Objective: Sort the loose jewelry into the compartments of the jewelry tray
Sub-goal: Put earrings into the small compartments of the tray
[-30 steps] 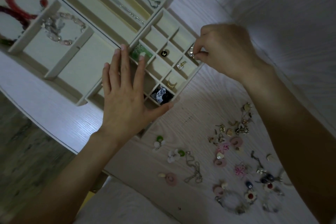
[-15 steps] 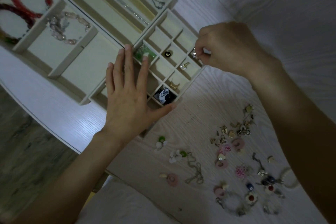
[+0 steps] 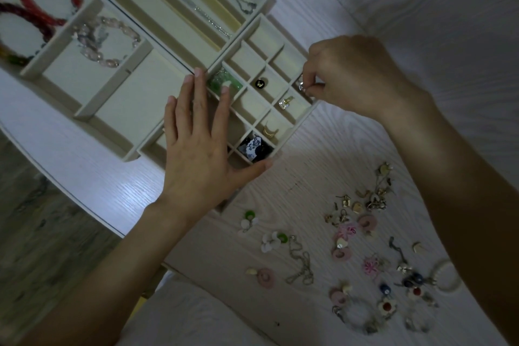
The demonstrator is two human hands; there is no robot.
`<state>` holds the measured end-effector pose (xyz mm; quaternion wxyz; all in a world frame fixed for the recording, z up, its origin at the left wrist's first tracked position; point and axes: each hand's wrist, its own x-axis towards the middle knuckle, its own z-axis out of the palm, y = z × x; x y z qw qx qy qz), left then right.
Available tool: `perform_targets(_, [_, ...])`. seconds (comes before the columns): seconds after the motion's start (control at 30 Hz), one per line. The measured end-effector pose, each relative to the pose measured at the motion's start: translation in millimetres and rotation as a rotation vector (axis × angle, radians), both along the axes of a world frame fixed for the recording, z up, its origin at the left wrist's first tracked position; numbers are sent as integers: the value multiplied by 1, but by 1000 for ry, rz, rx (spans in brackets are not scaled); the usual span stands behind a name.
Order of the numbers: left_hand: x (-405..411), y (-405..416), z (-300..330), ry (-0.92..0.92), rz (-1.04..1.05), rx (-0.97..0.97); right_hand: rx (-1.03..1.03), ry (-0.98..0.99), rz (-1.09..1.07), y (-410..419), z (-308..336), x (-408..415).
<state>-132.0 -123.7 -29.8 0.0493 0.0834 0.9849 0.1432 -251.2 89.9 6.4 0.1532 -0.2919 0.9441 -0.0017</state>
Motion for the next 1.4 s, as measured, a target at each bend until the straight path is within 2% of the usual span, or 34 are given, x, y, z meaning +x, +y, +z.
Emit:
perform_targets(0.2, [1,0,0,4,-1,10,-37,22,40,1,3,3])
perform_targets(0.47, [1,1,1,2,7,-1,-36,-80,212,0,12,1])
perform_targets(0.7, [0,1,0,8,12,0,-97,-50,118,7,4,4])
perform_targets(0.87, [1,0,-1,13,4,0,-121,-29,149,10,1,10])
perform_targets(1.03, [1,0,-1,15,-1,6,-46,-31,163,17,8,14])
perform_targets(1.4, [1,-1,-1,14,-6,-1,-166,-6,102,26,9,25])
